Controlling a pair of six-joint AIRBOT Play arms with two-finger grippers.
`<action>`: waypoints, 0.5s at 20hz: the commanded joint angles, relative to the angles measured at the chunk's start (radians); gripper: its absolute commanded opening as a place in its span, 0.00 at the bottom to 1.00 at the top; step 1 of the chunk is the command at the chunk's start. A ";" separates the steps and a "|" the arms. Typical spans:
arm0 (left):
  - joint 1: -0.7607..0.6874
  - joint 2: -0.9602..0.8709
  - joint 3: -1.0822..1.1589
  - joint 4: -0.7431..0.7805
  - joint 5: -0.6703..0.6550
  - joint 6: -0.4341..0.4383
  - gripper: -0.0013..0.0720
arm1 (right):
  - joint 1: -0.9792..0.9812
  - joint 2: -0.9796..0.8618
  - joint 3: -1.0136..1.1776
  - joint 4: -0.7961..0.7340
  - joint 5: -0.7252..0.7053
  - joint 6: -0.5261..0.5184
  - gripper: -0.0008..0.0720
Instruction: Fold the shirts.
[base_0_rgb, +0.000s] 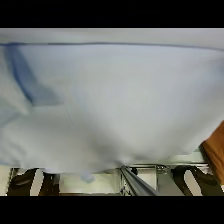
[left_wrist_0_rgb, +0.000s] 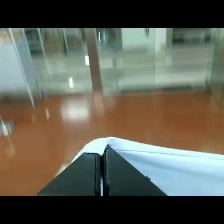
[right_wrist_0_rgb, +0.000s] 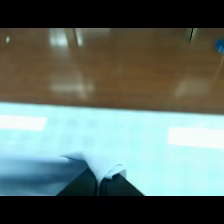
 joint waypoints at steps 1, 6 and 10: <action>-0.008 -0.050 -0.190 -0.043 0.000 -0.029 0.05 | 0.001 -0.023 -0.213 0.037 -0.022 -0.021 0.04; -0.051 -0.330 -0.417 -0.218 0.143 -0.006 0.05 | 0.058 -0.303 -0.415 0.086 -0.245 -0.105 0.04; -0.195 -0.663 -0.433 -0.213 0.291 -0.014 0.05 | 0.197 -0.644 -0.376 -0.047 -0.521 -0.063 0.04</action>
